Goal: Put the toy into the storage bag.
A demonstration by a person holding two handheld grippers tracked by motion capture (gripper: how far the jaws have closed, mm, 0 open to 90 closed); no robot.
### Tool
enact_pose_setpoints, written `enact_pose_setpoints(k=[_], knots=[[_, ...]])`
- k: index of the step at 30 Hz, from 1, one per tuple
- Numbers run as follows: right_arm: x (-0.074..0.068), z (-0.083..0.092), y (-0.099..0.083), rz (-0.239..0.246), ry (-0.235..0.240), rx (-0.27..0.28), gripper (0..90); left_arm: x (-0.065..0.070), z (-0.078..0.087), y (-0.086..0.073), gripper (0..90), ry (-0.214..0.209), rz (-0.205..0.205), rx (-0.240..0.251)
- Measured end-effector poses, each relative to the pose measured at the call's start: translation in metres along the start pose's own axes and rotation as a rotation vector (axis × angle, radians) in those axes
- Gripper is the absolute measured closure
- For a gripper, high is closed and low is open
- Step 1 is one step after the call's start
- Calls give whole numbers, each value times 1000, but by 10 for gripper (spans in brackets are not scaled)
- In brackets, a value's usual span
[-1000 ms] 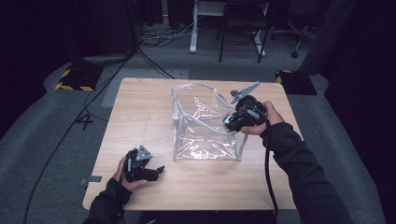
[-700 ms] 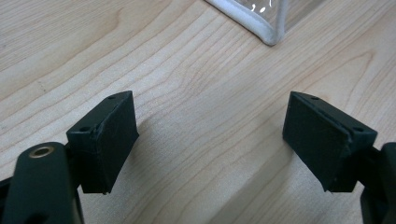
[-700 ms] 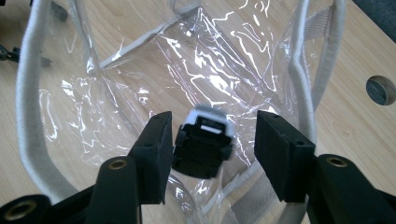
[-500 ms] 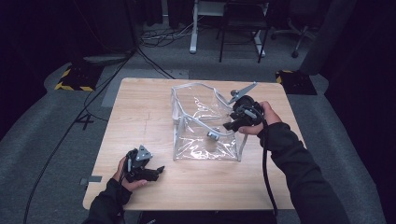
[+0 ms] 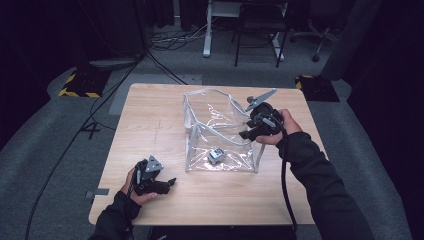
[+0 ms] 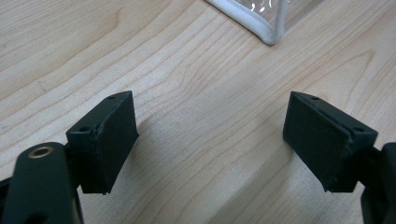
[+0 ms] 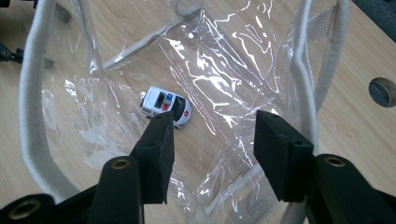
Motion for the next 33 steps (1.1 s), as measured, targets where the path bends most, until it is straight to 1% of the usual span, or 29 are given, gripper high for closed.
enact_pose_setpoints(k=[2, 5, 6, 9, 10, 12, 14, 16, 18, 19, 21, 22, 24, 25, 28, 30, 33], knots=[[1, 1, 0, 0, -7, 3, 489, 0, 0, 0, 180, -1, 0, 0], [0, 1, 0, -2, -5, 16, 480, 0, 0, 0, 180, -1, 0, 0], [0, 1, 0, 8, -1, 24, 479, 0, 0, 0, 180, -2, 0, 0], [0, 0, -1, 10, -2, 36, 477, 0, 0, 0, 180, -1, 0, 0], [0, 0, -1, 20, -7, 43, 477, 0, 0, 0, 180, -1, 0, 0], [1, 0, -1, 16, -8, 56, 473, 0, 0, 0, 180, 0, 0, 0], [1, 1, 0, 24, -9, 79, 460, 0, 0, 0, 180, -1, 0, 0], [0, 3, 2, 51, -10, 111, 456, 0, 0, 0, 180, -1, 1, 0], [0, 3, 3, 53, -23, 126, 449, 0, 0, 0, 180, -1, 0, 0], [0, 3, 3, 63, -25, 140, 449, 0, 0, 0, 180, -1, 0, 0], [0, 3, 4, 67, -26, 159, 444, 0, 0, 0, 180, -1, 0, 0], [-1, 4, 4, 59, -31, 167, 442, 0, 0, 0, 180, -1, 0, 0], [0, 6, 6, 60, -32, 195, 440, 0, 0, 0, 180, 0, 0, 0], [0, 7, 7, 53, -32, 210, 437, 0, 0, 0, 180, -1, 0, 0], [0, 10, 10, 55, -37, 242, 420, 0, 0, 0, 180, -1, 0, 0], [1, 12, 11, 46, -41, 260, 408, 0, 0, 0, 180, 0, 0, 0], [2, 17, 13, 60, -57, 300, 395, 0, 0, 0, 180, 0, 0, 0]])
Point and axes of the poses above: each handheld gripper's, and its own axes: z roughly backward along the jaws, y roughly out of its top, x roughly to its right, the point moved 10 cm from there along -z, roughly forward along the jaws, and after that the axes turned 6 degrees about -z, right-handed, at the moved point
